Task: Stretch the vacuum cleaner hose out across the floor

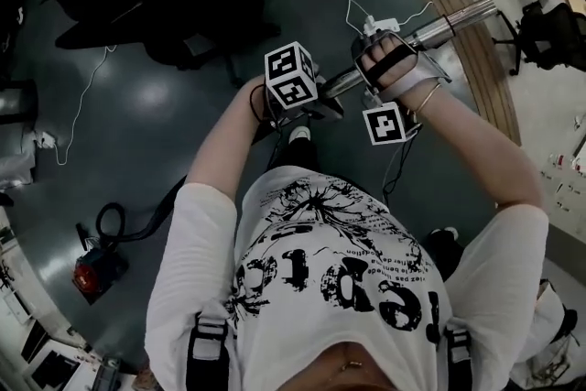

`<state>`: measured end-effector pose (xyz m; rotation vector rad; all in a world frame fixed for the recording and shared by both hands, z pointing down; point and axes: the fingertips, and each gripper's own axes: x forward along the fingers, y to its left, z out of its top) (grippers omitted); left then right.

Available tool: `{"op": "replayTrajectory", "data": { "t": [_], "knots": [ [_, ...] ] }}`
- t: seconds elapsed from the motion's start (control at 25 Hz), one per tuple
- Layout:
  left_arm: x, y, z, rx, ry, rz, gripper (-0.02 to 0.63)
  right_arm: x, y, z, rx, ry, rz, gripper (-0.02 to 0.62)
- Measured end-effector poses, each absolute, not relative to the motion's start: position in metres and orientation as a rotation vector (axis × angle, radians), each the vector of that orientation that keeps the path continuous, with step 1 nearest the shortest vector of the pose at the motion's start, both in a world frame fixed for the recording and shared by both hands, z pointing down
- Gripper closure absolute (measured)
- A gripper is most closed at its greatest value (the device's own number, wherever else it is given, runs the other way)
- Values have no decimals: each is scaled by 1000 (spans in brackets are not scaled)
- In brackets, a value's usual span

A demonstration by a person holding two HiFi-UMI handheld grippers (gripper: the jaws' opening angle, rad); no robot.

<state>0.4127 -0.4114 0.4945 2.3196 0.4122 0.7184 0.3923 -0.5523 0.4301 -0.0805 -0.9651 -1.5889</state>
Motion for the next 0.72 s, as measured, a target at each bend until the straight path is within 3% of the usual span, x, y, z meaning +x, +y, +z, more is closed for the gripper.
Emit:
{"op": "replayTrajectory", "data": {
  "t": [0.32,0.72],
  "knots": [
    [454,-459,487,2201,482,581,568,434,-606,449,-256,-1043,-1383,537],
    [578,-501,558,2226,53,829,561,567,-630,518,-577,-1040,-1160,537]
  ]
}}
